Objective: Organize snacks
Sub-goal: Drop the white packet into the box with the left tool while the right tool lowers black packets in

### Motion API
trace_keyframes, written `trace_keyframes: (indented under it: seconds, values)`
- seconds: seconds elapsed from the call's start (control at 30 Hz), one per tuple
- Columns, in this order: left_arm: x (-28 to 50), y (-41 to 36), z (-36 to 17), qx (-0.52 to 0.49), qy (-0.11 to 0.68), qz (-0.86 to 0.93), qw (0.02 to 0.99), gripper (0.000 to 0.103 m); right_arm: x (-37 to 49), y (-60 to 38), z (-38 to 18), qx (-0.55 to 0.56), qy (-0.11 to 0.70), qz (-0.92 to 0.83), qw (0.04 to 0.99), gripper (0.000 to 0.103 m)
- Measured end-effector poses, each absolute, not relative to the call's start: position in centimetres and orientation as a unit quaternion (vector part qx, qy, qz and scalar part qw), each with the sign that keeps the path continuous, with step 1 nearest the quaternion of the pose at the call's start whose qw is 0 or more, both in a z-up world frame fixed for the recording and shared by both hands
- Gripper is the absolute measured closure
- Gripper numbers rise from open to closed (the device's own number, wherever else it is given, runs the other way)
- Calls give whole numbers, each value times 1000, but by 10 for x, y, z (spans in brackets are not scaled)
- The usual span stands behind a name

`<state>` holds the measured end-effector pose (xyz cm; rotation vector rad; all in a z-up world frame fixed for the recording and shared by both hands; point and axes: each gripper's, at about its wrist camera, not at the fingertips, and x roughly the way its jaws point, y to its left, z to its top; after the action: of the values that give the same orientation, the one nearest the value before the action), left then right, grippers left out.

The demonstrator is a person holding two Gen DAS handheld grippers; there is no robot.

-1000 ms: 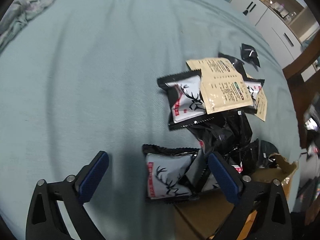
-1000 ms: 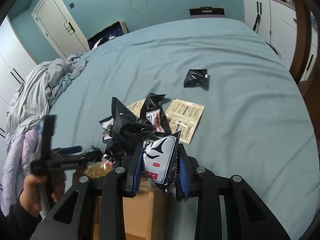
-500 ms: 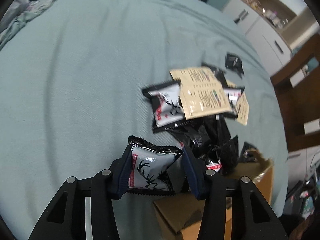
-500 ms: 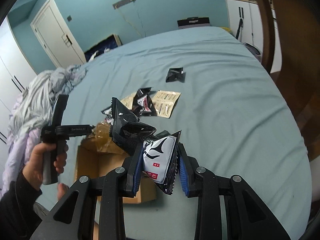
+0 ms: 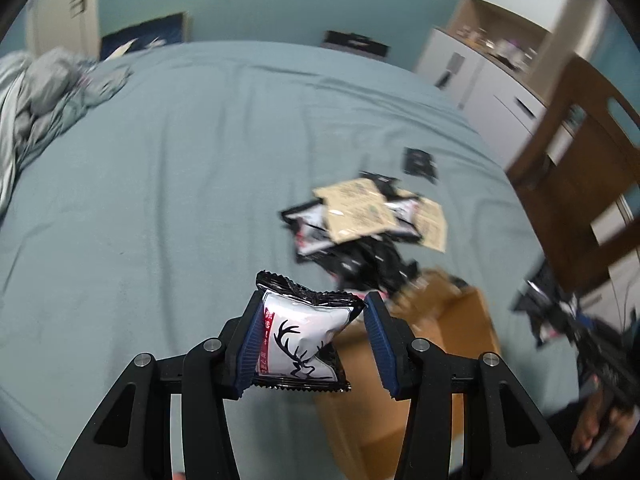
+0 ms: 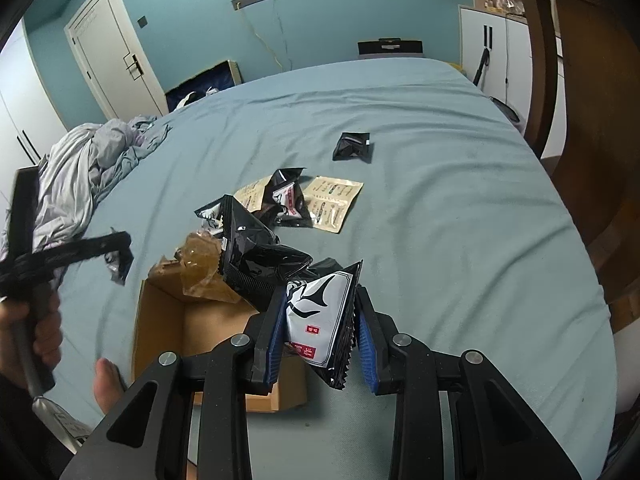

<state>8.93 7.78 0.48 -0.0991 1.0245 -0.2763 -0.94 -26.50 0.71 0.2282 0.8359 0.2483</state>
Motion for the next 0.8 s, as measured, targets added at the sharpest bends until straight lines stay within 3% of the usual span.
trace_keyframes:
  seconds: [0.6, 0.63, 0.73, 0.8]
  values:
    - [22, -4, -13, 80, 494, -190, 845, 52, -12, -253, 3, 82, 402, 147, 900, 73]
    - [23, -4, -14, 82, 494, -188, 845, 50, -12, -253, 4, 81, 400, 147, 901, 73]
    - [26, -2, -18, 79, 496, -180, 846, 27, -14, -252, 4, 80, 398, 150, 901, 73]
    - [26, 0, -17, 81, 489, -172, 851, 21, -14, -250, 3, 76, 399, 150, 902, 73]
